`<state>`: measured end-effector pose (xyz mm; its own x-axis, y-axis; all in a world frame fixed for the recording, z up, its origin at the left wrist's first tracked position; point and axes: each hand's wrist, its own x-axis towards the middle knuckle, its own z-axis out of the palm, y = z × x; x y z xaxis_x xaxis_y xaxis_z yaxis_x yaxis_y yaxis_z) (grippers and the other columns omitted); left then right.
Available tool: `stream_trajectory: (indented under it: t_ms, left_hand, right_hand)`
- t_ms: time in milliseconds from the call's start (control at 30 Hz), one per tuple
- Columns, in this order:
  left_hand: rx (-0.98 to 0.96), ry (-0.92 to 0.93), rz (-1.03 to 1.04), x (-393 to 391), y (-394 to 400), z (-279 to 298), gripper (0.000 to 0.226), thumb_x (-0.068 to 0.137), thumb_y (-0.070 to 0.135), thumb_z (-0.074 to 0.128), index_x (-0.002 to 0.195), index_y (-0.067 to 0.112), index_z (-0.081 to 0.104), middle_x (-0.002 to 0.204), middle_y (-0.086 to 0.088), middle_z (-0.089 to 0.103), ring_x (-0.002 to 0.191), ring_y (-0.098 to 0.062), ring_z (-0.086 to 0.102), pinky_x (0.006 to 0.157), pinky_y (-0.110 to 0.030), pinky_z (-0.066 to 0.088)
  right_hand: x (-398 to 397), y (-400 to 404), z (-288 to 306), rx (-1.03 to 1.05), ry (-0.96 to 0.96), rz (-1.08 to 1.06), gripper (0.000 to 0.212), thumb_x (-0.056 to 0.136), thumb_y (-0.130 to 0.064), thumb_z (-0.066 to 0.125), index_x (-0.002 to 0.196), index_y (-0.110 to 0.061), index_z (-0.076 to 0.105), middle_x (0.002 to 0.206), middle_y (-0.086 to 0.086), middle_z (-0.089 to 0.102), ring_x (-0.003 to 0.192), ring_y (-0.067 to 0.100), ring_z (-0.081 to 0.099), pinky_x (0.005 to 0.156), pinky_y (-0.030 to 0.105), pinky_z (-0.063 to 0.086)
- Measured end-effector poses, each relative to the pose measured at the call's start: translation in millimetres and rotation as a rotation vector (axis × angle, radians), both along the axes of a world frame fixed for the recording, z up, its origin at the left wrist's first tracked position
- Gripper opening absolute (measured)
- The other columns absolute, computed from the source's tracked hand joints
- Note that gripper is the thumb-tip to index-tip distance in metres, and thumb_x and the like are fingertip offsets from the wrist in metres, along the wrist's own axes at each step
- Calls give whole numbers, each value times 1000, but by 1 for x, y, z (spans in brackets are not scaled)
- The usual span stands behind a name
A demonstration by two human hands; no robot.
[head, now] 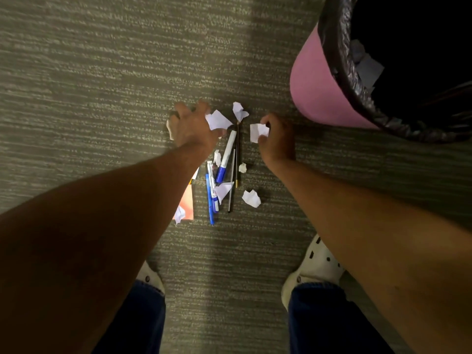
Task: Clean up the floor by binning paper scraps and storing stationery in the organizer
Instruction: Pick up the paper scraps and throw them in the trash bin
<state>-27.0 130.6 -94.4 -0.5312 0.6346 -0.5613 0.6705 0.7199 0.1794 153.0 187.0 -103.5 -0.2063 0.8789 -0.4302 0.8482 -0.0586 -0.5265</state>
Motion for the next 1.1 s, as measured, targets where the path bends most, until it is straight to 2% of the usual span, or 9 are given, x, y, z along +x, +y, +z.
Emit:
stream_trajectory:
  t_ms: [200,367,500,633,733,833,967,1033,1100]
  left_hand:
    - [146,-124,-10,-7,-17,-1,11,85,11,80,94,15,74,128,-13,54,116,-36,55,100,-45,50]
    - [177,-101,-135,-22,-25,5,33,87,-9,64,110,12,75,130,-13,55,116,-36,58,94,-46,53]
    - [111,-7,-277,-27,-37,13,52,84,-14,57,125,16,68,157,-13,35,132,-38,45,92,-50,56]
    - [46,31,-466,-29,-41,17,53,87,-11,49,130,14,66,150,-10,43,129,-35,45,91,-50,56]
    - [114,9,-450,-27,-45,17,52,85,-16,48,127,9,67,145,-9,52,128,-34,47,96,-49,54]
    - [276,-88,-261,-15,-56,22,50,87,-17,54,123,12,71,134,-7,64,124,-26,55,105,-38,51]
    - [477,-256,439,1,-72,33,34,87,-8,65,101,21,76,114,1,75,100,-9,66,95,-25,54]
    - [478,-283,696,-1,-75,33,31,85,-5,70,99,22,75,114,5,74,105,-13,69,93,-29,58]
    - [500,-462,938,-7,-74,32,38,82,-9,75,103,22,69,120,-4,69,113,-27,70,82,-37,65]
  right_hand:
    - [-13,10,16,107,120,85,30,82,12,64,105,-7,68,121,8,62,111,24,60,89,37,54]
    - [-44,25,16,-17,110,473,35,82,18,61,110,-5,67,158,9,40,134,24,51,97,32,52]
    - [-56,27,9,-81,17,564,32,84,15,60,110,-2,68,138,12,51,125,27,54,96,40,49]
    - [-62,26,8,-148,2,457,29,87,11,60,112,-2,67,130,14,61,120,27,58,94,38,51]
    - [-58,26,9,-195,22,309,30,88,11,56,108,-5,70,120,12,68,110,26,64,87,39,54]
    - [-55,20,16,-137,62,185,27,86,10,57,96,-12,71,109,4,70,100,21,66,83,39,59]
    - [-59,9,26,-72,201,294,16,89,6,66,88,-9,70,104,1,65,100,19,64,89,32,54]
    - [-69,5,26,-109,196,383,16,89,7,67,89,-7,74,104,3,65,100,19,65,88,28,53]
    - [-83,2,22,-127,129,460,17,90,6,68,93,-7,78,112,7,65,104,21,65,84,21,50]
